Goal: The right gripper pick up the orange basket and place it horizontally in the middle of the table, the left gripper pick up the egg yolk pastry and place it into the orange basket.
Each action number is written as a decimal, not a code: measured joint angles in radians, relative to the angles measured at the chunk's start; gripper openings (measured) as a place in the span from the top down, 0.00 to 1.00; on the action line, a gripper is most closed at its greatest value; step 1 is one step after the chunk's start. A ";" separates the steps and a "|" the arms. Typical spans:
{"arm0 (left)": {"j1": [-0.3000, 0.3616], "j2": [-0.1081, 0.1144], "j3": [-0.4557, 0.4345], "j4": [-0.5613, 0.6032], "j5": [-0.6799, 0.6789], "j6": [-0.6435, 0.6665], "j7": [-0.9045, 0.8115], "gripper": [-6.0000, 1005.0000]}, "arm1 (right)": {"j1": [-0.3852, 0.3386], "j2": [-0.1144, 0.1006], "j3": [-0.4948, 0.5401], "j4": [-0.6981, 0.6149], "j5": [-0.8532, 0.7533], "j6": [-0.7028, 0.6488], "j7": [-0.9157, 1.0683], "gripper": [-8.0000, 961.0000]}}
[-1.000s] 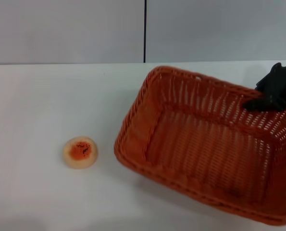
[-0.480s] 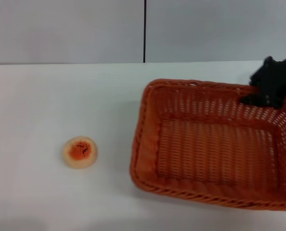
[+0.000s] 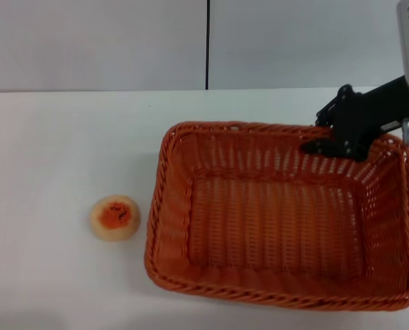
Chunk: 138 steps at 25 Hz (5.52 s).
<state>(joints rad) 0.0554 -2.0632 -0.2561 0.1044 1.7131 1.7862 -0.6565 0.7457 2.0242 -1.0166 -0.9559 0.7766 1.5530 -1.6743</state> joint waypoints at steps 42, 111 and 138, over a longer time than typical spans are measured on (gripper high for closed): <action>-0.044 0.006 0.399 0.235 0.007 0.028 -0.044 0.29 | -0.346 0.051 0.015 -0.323 0.466 0.095 -0.021 0.37; -0.381 0.004 0.375 0.315 0.336 0.170 -0.150 0.94 | -0.659 0.048 0.315 -0.032 1.021 0.274 0.001 0.37; -0.318 0.005 0.198 0.245 0.332 0.111 -0.158 0.34 | -0.660 0.046 0.437 0.066 1.012 0.271 -0.084 0.37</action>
<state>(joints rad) -0.2630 -2.0580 -0.0585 0.3496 2.0453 1.8973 -0.8142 0.0860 2.0699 -0.5798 -0.8902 1.7889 1.8244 -1.7583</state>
